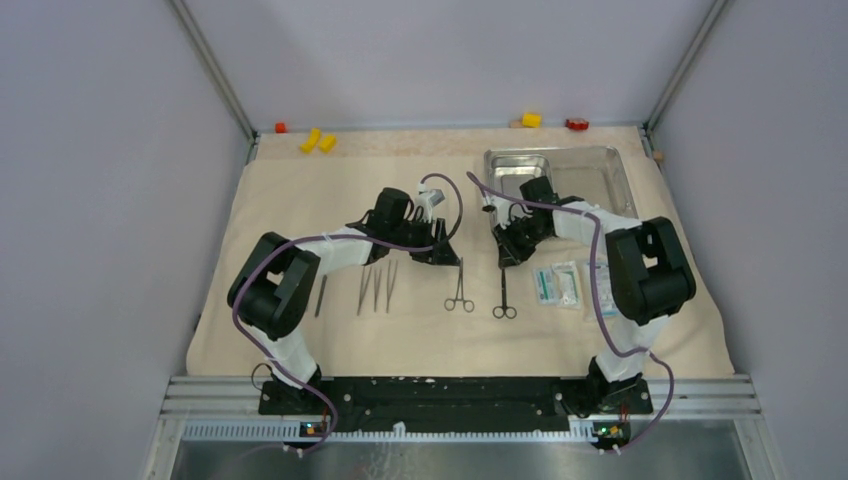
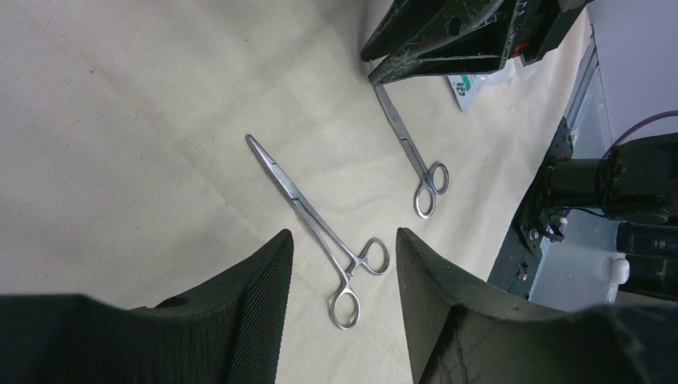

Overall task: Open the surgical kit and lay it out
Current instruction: Adjust the medical item at the center of the board.

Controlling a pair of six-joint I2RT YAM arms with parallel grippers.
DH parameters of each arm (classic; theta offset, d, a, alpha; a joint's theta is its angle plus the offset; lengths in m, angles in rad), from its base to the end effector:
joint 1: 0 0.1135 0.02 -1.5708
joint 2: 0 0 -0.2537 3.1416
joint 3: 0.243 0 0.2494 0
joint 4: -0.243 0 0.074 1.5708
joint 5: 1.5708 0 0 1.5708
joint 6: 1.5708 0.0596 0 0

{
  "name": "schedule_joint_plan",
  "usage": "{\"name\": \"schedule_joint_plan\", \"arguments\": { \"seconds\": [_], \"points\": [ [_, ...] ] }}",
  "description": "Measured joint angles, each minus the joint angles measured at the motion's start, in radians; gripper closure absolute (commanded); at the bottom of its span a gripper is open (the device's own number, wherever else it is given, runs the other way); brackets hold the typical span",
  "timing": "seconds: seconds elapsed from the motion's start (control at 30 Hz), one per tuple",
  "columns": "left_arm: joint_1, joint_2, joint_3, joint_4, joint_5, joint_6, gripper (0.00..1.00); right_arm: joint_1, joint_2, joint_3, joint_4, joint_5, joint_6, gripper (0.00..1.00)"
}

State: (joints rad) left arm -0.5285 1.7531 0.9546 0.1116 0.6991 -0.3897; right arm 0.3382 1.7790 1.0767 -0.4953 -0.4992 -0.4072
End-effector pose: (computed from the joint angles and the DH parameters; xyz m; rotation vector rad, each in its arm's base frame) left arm 0.3005 -0.2199 0.1556 0.5661 2.3113 -1.2580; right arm 0.3132 0.1404 0.1335 -1.0955 2.4481 0.6650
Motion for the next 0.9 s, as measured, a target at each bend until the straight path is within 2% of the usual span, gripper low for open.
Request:
{"name": "schedule_joint_plan", "arguments": {
  "seconds": [0.47,0.9],
  "points": [
    [0.000,0.000,0.000,0.000,0.003,0.000,0.44,0.000,0.015,0.006,-0.004,-0.017,0.010,1.00],
    [0.000,0.000,0.000,0.000,0.003,0.000,0.44,0.000,0.016,0.034,-0.023,-0.046,0.042,1.00]
  ]
}}
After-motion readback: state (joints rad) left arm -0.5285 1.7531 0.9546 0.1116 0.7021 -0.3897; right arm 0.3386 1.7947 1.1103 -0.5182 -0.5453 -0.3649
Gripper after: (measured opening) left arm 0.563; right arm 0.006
